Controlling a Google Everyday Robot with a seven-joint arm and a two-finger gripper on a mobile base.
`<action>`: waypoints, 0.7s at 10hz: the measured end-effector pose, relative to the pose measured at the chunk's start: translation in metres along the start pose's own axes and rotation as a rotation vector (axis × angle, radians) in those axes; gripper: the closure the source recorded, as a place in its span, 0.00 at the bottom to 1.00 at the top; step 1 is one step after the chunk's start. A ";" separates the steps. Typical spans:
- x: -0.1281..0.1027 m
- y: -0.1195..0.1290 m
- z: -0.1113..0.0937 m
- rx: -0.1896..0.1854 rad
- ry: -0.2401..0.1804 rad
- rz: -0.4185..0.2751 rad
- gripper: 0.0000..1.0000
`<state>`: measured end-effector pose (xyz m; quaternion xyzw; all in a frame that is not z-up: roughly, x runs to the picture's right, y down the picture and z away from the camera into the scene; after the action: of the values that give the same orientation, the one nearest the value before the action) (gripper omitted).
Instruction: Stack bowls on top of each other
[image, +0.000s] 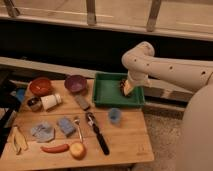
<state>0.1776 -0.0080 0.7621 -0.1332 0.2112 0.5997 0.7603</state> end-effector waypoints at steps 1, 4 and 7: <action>-0.013 0.016 -0.013 -0.014 -0.035 -0.013 0.20; -0.054 0.082 -0.056 -0.075 -0.135 -0.076 0.20; -0.083 0.150 -0.096 -0.170 -0.223 -0.163 0.20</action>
<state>0.0008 -0.0859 0.7258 -0.1464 0.0623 0.5630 0.8110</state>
